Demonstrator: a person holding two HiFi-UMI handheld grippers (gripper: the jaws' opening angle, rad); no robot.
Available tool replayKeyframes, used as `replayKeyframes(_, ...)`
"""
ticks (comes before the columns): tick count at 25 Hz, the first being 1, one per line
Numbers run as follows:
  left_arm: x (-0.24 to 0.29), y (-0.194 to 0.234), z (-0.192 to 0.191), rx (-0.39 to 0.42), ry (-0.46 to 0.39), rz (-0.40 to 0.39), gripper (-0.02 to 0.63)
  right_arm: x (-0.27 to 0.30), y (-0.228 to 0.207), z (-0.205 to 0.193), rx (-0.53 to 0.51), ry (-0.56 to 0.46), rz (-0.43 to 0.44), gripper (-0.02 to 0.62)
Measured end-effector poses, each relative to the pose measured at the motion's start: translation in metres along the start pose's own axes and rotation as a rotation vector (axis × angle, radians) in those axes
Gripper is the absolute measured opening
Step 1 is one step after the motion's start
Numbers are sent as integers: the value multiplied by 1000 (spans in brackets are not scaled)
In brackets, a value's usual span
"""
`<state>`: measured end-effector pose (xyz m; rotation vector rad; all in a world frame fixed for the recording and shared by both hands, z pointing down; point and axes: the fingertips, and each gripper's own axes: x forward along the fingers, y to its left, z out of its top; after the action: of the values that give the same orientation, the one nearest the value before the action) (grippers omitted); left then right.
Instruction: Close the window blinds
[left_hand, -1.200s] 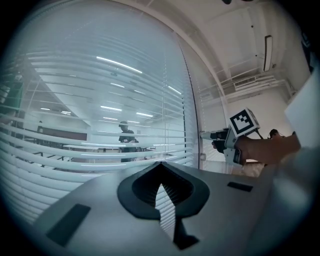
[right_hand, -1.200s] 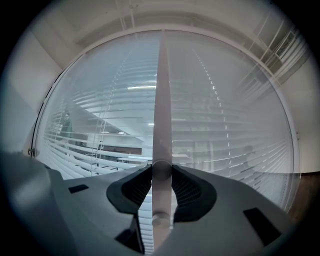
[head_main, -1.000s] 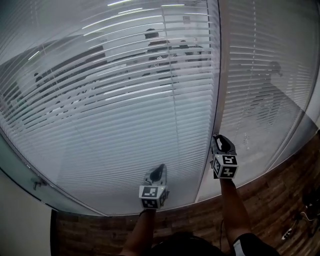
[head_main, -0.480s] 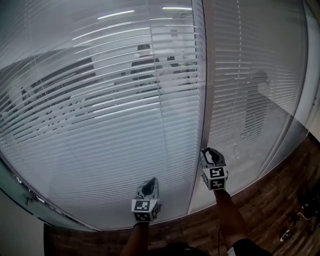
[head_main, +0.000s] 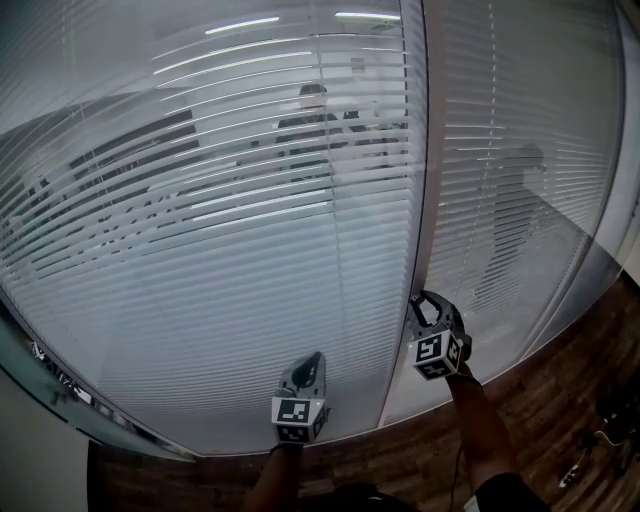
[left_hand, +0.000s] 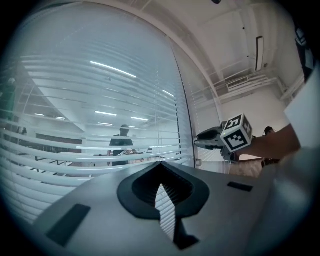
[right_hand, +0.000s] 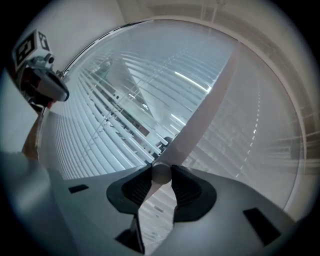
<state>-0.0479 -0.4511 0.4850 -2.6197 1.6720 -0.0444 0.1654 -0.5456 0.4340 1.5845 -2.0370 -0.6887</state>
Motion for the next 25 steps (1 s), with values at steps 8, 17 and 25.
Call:
replayKeyframes(8,-5,-3,7,3,-7,-10,-5,6,8,-14,-402,26,-8,127)
replayKeyframes(17,-13,6,-5,13,-1,7,-5,7,14,-19,-801,68,-65,127)
replayKeyframes(25,-18,15,-4,1,-5,27,-5,1,13,-21,-798,37,-73,129)
